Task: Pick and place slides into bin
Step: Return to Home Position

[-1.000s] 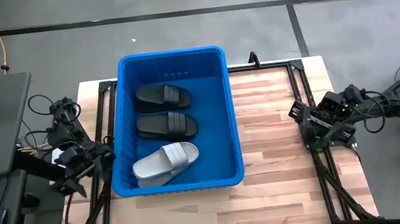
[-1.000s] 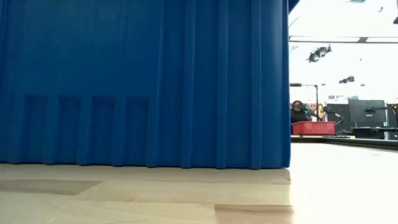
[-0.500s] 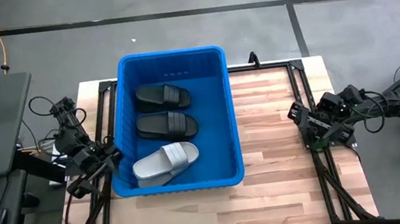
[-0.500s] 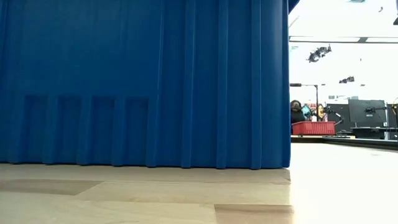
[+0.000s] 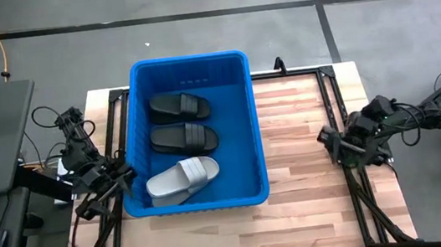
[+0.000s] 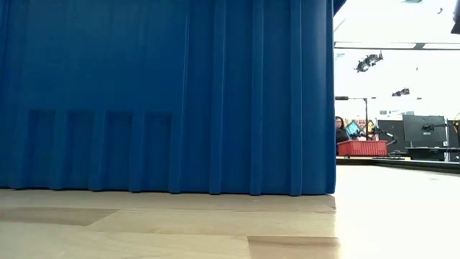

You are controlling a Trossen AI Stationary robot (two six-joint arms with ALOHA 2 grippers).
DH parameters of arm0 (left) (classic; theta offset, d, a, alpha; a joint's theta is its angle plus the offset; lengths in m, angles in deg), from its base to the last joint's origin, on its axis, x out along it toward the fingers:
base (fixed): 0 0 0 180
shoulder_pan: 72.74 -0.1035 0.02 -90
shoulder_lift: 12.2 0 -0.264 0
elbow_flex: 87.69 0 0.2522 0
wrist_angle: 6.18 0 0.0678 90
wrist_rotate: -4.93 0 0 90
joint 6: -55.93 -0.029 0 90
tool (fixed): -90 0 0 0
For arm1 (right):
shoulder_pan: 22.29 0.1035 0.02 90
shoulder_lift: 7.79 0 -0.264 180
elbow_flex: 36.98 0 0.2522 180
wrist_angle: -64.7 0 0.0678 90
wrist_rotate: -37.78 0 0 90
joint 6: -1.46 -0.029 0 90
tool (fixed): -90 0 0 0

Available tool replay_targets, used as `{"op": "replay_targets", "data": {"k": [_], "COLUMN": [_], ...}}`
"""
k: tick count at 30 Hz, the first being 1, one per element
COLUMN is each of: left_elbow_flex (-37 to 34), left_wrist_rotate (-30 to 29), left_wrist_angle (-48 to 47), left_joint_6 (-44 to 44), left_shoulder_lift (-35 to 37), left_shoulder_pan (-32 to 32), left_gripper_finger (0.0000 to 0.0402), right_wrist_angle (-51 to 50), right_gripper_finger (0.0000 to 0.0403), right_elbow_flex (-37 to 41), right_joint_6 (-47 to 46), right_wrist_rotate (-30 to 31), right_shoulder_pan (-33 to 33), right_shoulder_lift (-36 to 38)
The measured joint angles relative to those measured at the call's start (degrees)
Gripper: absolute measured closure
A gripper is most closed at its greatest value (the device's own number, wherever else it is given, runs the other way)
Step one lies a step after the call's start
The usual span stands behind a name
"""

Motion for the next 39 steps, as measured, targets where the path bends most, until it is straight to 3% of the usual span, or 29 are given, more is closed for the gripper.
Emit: {"op": "replay_targets", "data": {"k": [3, 8, 13, 19, 28, 35, 39], "left_elbow_flex": [0.0, 0.0, 0.0, 0.0, 0.0, 0.0, 0.0], "left_wrist_rotate": [1.7, -1.0, -1.0, -1.0, -1.0, -1.0, -1.0], "left_wrist_angle": [1.7, 1.6, -0.5, -1.1, -6.4, -9.9, -10.1], "left_joint_6": [-4.1, -4.7, -4.7, -4.7, -4.0, -3.9, -4.9], "left_shoulder_lift": [0.0, 0.0, 0.0, 0.0, 0.0, 0.0, 0.0], "left_shoulder_pan": [0.0, 0.0, 0.0, 0.0, 0.0, 0.0, 0.0], "left_gripper_finger": [0.0103, 0.0103, 0.0103, 0.0103, 0.0103, 0.0103, 0.0103], "right_wrist_angle": [-3.2, -4.8, -18.4, -23.3, -36.7, -42.3, -46.9], "right_gripper_finger": [0.0111, 0.0111, 0.0111, 0.0111, 0.0111, 0.0111, 0.0111], "right_elbow_flex": [0.0, 0.0, 0.0, 0.0, 0.0, 0.0, 0.0], "right_joint_6": [0.8, 6.7, 11.5, 21.9, 24.7, 36.8, 37.2], "right_wrist_rotate": [-5.8, -5.7, -7.6, -7.7, -7.7, -7.9, -5.3], "right_shoulder_pan": [0.0, 0.0, 0.0, 0.0, 0.0, 0.0, 0.0], "right_shoulder_lift": [-0.1, 0.0, -0.1, 0.0, -0.1, 0.0, -0.1]}}
